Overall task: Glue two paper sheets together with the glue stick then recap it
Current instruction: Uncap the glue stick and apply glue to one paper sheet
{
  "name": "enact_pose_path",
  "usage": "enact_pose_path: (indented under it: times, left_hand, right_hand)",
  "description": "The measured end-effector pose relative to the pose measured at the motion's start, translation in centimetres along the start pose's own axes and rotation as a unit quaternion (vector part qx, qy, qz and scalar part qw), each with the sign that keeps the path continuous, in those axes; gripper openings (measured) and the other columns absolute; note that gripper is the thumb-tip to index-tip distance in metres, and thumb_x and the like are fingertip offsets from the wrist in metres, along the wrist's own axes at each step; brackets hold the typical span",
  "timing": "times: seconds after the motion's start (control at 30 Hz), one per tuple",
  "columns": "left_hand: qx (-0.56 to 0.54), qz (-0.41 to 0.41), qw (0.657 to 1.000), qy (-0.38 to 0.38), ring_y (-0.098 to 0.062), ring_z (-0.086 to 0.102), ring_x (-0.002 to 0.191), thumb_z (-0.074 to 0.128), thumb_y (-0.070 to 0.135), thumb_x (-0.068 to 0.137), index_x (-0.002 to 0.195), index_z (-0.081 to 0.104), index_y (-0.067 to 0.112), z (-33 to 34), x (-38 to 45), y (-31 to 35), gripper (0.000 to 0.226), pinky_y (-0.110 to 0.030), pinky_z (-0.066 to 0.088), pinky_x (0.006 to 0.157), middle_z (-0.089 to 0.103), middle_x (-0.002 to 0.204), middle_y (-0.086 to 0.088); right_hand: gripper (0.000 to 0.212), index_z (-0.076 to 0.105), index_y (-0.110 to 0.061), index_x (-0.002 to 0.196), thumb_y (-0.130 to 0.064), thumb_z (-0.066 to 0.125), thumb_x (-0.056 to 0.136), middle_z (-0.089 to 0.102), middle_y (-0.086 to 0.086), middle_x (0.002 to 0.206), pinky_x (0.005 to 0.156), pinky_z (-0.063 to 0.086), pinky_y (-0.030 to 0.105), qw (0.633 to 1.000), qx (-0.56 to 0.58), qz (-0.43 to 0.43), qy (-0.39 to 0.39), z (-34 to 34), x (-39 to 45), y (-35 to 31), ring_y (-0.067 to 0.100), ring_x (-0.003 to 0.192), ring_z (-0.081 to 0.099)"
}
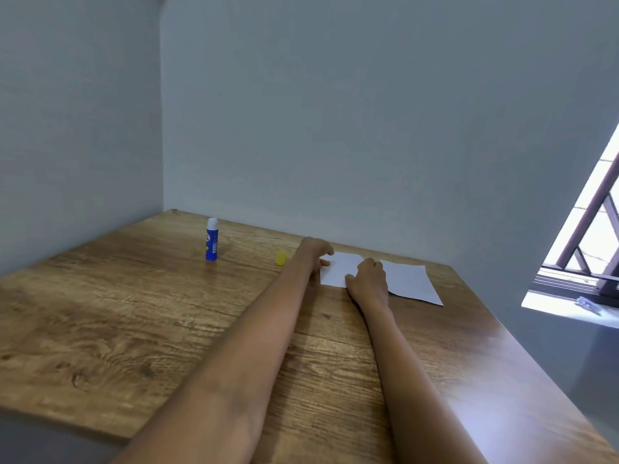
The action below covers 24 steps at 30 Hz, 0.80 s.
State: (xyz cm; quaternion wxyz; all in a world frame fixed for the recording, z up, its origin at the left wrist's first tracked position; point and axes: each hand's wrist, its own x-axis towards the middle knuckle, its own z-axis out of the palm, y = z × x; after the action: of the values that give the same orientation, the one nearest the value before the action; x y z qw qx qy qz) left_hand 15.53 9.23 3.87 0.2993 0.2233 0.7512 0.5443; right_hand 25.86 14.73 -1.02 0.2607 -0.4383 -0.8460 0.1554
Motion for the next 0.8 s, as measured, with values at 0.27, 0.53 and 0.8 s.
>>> enact_pose_path:
  times: [0.27,0.53,0.8]
  left_hand:
    - [0.365,0.145,0.906,0.159,-0.028,0.060,0.109,0.047,-0.003,0.089,0.110,0.059,0.001,1.0,1.2,-1.4,0.025,-0.030,0.049,0.079,0.062,0.119,-0.015]
    - [0.367,0.152,0.903,0.164,-0.027,0.060,0.109,0.049,-0.002,0.088,0.111,0.058,0.002,1.3,2.5,-0.9,0.025,-0.030,0.049,0.080,0.061,0.119,-0.014]
    - [0.119,0.242,0.957,0.108,-0.018,0.043,0.058,0.052,0.009,0.084,0.060,0.047,0.011,0.1,3.1,-2.4,0.024,-0.029,0.038,0.057,0.046,0.061,-0.005]
  right_hand:
    - [0.037,0.044,0.003,0.125,-0.013,0.050,0.091,0.045,0.018,0.131,0.096,0.044,0.037,1.000,0.003,-0.009,0.002,-0.1,-0.1,0.0,0.030,0.118,0.047]
    - [0.039,0.044,0.003,0.125,-0.013,0.053,0.090,0.044,0.018,0.132,0.098,0.043,0.038,1.000,0.021,-0.003,-0.001,-0.1,0.2,0.0,0.030,0.121,0.045]
    - [0.051,0.031,0.000,0.138,-0.014,0.052,0.094,0.036,0.021,0.141,0.102,0.036,0.041,0.979,0.190,0.058,0.052,-0.4,0.5,0.1,0.034,0.130,0.036]
